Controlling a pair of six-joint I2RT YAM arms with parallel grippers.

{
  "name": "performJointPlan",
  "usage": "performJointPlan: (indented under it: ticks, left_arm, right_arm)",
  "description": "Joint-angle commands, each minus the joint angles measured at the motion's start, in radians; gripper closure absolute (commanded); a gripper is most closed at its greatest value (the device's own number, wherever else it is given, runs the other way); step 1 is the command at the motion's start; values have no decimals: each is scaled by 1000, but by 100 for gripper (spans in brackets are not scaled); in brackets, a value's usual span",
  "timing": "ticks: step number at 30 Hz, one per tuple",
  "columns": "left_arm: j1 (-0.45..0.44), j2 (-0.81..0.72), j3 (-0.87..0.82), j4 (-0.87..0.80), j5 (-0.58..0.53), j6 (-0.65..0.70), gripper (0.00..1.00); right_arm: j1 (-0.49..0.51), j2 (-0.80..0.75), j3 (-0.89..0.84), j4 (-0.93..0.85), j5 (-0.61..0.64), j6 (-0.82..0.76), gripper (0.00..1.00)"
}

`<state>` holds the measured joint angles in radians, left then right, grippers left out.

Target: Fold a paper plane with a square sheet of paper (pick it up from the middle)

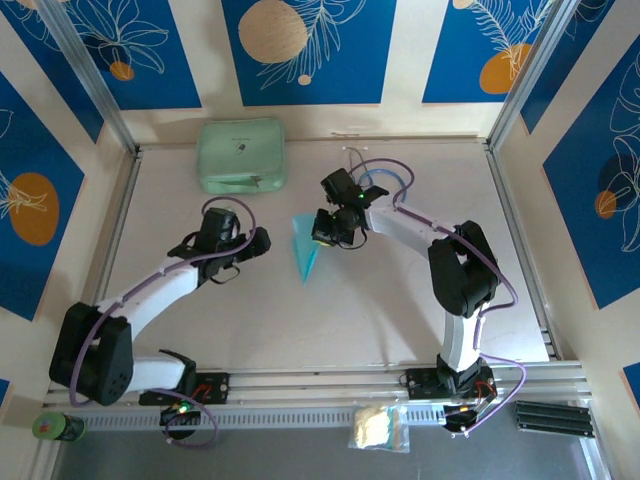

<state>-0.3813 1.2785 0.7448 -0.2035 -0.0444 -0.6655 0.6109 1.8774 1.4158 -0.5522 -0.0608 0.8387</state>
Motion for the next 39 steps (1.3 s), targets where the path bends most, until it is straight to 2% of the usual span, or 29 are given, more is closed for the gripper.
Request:
performJointPlan:
  ticks: [1,4,8,14,28,34,39]
  left_arm:
    - [12,-48,-25,-18,-42,-22,1]
    - [12,-48,-40,13,5,-40,0]
    - [10,2,-53,97,140,-79,0]
    - [-9,94,-44,163,275,-116,3]
    - [-135,211,-84,325,381,-255,15]
    - [-205,284,-83,460,428,-310,27]
    - [-221,341,-73,490,423,-341,47]
  right_arm:
    - [-5,-13,-41,180,-191,-61,100]
    - [-13,5,-77,257,-259,-75,100]
    - [-34,34,-131,335,-321,-81,100]
    - [-73,66,-229,431,-363,-79,100]
    - [-171,5,-452,503,-394,-114,98]
    - [-179,6,-452,505,-393,-118,97]
    - [-181,6,-451,500,-386,-123,98]
